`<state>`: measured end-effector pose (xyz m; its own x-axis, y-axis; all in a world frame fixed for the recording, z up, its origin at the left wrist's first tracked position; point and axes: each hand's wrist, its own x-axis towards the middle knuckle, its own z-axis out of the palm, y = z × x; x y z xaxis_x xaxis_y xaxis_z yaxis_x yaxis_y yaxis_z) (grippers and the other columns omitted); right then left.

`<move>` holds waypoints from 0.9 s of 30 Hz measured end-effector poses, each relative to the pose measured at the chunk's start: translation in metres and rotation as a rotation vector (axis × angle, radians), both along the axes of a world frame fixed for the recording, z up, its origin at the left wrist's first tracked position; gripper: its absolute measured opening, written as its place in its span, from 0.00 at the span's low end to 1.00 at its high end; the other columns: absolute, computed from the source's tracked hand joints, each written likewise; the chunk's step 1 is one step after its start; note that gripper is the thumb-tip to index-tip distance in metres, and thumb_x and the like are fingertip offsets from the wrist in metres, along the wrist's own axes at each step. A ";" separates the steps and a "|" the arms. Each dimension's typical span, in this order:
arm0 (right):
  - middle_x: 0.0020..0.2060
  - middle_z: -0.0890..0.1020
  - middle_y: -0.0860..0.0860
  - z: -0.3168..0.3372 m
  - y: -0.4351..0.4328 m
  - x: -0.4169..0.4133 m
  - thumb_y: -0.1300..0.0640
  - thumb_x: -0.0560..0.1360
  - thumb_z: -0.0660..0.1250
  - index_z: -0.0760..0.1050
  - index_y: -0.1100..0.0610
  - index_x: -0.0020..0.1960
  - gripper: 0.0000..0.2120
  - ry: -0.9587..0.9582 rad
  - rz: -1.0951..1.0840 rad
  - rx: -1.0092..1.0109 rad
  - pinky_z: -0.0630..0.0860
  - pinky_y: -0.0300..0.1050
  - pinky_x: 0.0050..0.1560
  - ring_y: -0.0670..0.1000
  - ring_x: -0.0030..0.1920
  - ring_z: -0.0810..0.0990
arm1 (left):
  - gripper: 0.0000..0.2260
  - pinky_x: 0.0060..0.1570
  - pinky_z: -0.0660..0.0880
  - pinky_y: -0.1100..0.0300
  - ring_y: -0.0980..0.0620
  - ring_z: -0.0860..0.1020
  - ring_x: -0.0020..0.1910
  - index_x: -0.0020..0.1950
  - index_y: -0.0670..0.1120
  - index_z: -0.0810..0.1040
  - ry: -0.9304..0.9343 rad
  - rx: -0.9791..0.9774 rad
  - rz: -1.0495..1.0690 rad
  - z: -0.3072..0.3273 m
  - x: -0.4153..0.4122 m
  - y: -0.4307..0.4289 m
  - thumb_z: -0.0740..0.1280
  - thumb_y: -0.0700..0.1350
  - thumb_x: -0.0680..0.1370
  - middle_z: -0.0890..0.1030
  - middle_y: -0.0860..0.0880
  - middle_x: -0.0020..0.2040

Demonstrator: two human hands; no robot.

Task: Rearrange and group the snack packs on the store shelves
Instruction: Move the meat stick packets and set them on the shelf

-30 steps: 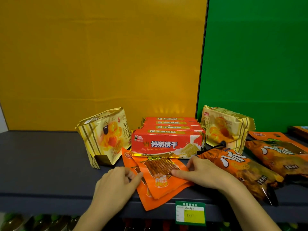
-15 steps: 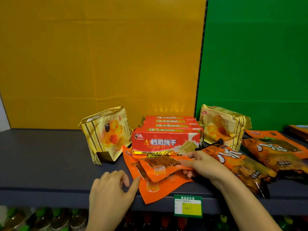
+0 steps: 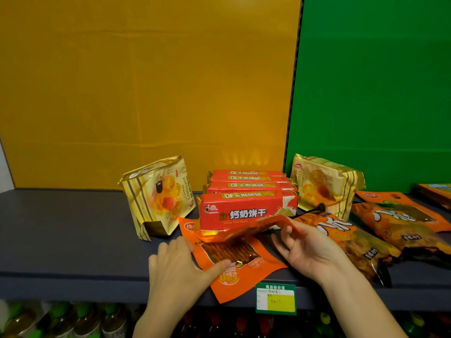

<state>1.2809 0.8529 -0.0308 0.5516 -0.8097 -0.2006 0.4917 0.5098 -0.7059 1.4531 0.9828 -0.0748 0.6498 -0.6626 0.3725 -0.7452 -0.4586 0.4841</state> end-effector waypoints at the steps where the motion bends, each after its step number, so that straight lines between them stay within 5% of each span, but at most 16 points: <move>1: 0.27 0.84 0.50 -0.001 0.000 -0.001 0.64 0.75 0.62 0.75 0.58 0.42 0.05 0.003 -0.007 0.001 0.78 0.43 0.45 0.41 0.18 0.74 | 0.27 0.50 0.61 0.57 0.54 0.68 0.51 0.46 0.53 0.67 -0.021 -0.002 0.023 0.000 0.002 -0.002 0.60 0.74 0.63 0.72 0.56 0.46; 6: 0.24 0.82 0.49 -0.007 -0.002 -0.006 0.64 0.77 0.58 0.72 0.59 0.41 0.07 -0.014 -0.034 0.016 0.81 0.40 0.36 0.41 0.17 0.73 | 0.30 0.63 0.61 0.53 0.49 0.67 0.64 0.63 0.49 0.64 0.060 0.052 -0.010 0.007 0.018 -0.016 0.61 0.68 0.70 0.74 0.50 0.61; 10: 0.23 0.82 0.51 -0.009 -0.003 -0.007 0.65 0.76 0.59 0.72 0.61 0.41 0.07 -0.012 -0.022 0.017 0.81 0.44 0.31 0.43 0.17 0.73 | 0.38 0.64 0.67 0.50 0.44 0.69 0.65 0.70 0.44 0.55 0.357 -0.060 -0.128 0.015 0.021 -0.024 0.72 0.55 0.69 0.76 0.45 0.60; 14: 0.23 0.81 0.53 -0.010 -0.004 -0.009 0.66 0.76 0.59 0.72 0.62 0.40 0.07 0.047 -0.005 -0.014 0.81 0.44 0.30 0.45 0.20 0.77 | 0.38 0.57 0.74 0.46 0.45 0.79 0.52 0.71 0.41 0.53 0.462 -0.209 -0.177 0.018 0.021 -0.024 0.73 0.44 0.70 0.80 0.51 0.41; 20: 0.33 0.86 0.57 -0.004 -0.002 -0.011 0.63 0.73 0.64 0.79 0.61 0.41 0.05 0.212 0.092 -0.115 0.82 0.43 0.31 0.52 0.30 0.85 | 0.30 0.46 0.78 0.50 0.44 0.81 0.42 0.68 0.43 0.52 0.575 -0.186 -0.259 0.020 0.023 -0.029 0.68 0.40 0.74 0.81 0.36 0.44; 23: 0.38 0.87 0.55 0.001 -0.001 -0.011 0.62 0.65 0.68 0.81 0.59 0.42 0.07 0.219 0.145 -0.165 0.81 0.46 0.38 0.50 0.36 0.86 | 0.22 0.26 0.77 0.63 0.52 0.80 0.25 0.63 0.46 0.55 0.794 -0.398 -0.313 0.030 0.023 -0.026 0.63 0.34 0.76 0.80 0.40 0.36; 27: 0.32 0.86 0.51 0.006 -0.004 -0.005 0.64 0.73 0.62 0.78 0.57 0.42 0.07 0.103 0.080 -0.091 0.78 0.48 0.42 0.45 0.32 0.85 | 0.20 0.23 0.77 0.64 0.51 0.82 0.25 0.60 0.49 0.58 0.882 -0.585 -0.322 0.054 0.029 -0.016 0.60 0.32 0.76 0.78 0.42 0.40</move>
<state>1.2761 0.8488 -0.0253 0.5952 -0.7814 -0.1873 0.3747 0.4761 -0.7956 1.4816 0.9663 -0.0206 0.6702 -0.7214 0.1744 -0.0751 0.1678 0.9829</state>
